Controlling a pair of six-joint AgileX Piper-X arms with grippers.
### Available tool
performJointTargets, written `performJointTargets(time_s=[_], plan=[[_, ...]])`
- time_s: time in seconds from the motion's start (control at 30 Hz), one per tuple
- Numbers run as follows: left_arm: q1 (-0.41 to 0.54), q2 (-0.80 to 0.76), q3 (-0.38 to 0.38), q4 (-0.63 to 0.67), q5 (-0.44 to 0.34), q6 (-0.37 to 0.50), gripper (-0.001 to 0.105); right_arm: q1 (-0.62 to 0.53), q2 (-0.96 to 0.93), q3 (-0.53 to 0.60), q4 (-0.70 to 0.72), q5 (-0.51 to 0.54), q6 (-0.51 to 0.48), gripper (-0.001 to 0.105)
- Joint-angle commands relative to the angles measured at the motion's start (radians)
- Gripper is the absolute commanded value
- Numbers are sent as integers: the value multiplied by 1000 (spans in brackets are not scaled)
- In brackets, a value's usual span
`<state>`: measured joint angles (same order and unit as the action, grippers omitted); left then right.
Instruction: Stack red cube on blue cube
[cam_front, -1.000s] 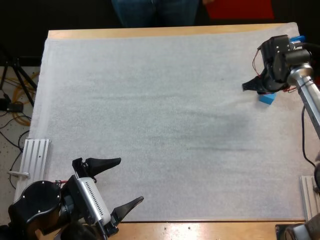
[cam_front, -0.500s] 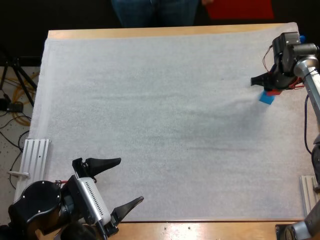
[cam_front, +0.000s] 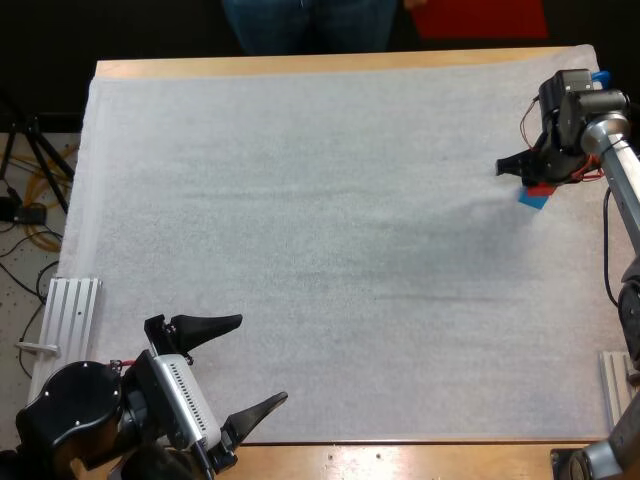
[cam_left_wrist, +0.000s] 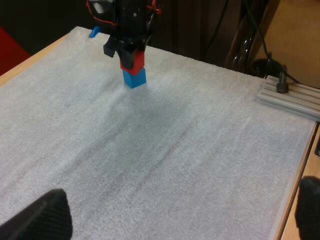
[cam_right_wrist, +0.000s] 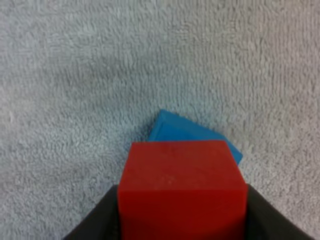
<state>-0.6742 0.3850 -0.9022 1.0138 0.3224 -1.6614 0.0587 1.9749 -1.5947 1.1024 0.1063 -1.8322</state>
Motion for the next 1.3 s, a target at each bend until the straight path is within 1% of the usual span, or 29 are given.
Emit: performJointTargets(time_s=[0.0,0.03,0.07,0.13,0.17,0.4,0.47,0.6,0.67,0.7,0.77,0.8,0.87,0.9,0.97,1.0,1.07,1.13,1.17,1.2,1.27], plan=[[-4,2,-5,-17,2,6,87,-1,-7,-10,-5,-9,4,39],[-4,2,-5,-17,2,6,87,-1,-7,-10,-11,-15,4,47],[-4,2,-5,-17,2,6,87,-1,-7,-10,-16,-14,4,53],[-4,2,-5,-17,2,6,87,-1,-7,-10,-17,-14,4,60],[-4,2,-5,-17,2,6,87,-1,-7,-10,-17,-12,4,62],[-4,2,-5,-17,2,6,87,11,-52,-10,-27,16,4,62],[-4,2,-5,-17,-14,6,87,15,-94,-10,-33,16,4,62],[-4,2,-5,-35,-19,15,87,15,-174,-10,-32,16,4,62],[-4,2,-5,-57,-76,15,87,15,-237,-10,-24,16,4,62],[-4,2,-5,-59,-92,20,87,15,-252,-10,-24,16,4,62],[0,2,-5,-71,-177,31,87,15,-308,-10,-28,0,4,62],[1,2,-5,-74,-202,31,87,15,-328,-10,-29,-8,4,62],[24,2,-5,-79,-304,31,87,15,-380,-3,-44,-34,3,62],[35,2,-5,-79,-314,31,87,15,-389,-1,-47,-39,3,62],[103,18,-5,-88,-322,33,87,15,-438,7,-55,-41,3,62],[117,23,-5,-93,-322,34,87,15,-449,8,-55,-41,3,62],[206,47,-5,-123,-287,49,87,15,-486,22,-60,-44,3,62],[292,73,-5,-153,-227,60,87,15,-518,39,-69,-44,-4,62],[356,92,-5,-176,-188,65,87,15,-541,57,-78,-44,-4,62],[388,99,-5,-187,-174,66,87,15,-548,67,-82,-44,-4,62],[524,134,-5,-232,-93,67,87,15,-598,113,-96,-44,-4,62]])
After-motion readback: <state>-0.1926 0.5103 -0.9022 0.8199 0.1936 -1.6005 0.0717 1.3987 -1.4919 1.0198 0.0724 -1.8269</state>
